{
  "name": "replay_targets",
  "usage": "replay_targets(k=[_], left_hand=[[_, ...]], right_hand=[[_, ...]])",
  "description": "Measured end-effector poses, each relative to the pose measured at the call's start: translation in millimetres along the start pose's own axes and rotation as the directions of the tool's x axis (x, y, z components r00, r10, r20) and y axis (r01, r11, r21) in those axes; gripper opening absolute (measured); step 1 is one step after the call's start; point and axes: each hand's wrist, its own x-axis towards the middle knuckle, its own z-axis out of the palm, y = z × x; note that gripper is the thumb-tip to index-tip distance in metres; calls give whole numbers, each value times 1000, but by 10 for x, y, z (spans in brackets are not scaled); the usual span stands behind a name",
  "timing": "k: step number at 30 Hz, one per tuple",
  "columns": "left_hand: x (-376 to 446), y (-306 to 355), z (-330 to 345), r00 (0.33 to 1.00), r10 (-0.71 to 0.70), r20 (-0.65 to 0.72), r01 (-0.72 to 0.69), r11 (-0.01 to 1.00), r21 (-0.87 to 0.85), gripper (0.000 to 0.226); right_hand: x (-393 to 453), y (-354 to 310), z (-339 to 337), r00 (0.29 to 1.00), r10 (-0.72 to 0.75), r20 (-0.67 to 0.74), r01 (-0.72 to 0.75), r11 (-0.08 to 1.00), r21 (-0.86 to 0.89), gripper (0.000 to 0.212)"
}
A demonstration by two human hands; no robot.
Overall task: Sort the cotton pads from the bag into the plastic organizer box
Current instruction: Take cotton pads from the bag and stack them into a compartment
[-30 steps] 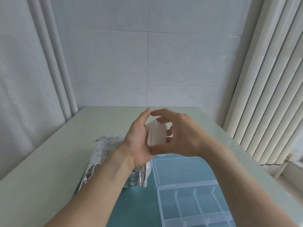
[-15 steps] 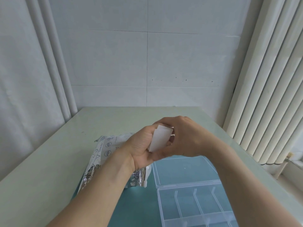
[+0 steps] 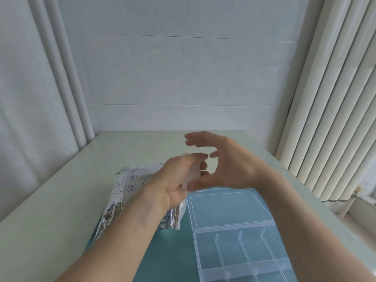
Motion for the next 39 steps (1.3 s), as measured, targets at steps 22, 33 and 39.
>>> replay_targets(k=[22,33,39], left_hand=[[-42,34,-15,983,-25,183,33,999,-38,16],[-63,-22,-11,968,33,248,-56,995,86,13],[-32,-52,-52,975,-68,211,66,998,13,1]], right_hand=[[-7,-137,97,999,24,21,-21,990,-143,95],[-54,-259,2,993,121,-8,-116,932,-343,78],[-81,-283,19,987,141,71,-113,944,-310,93]])
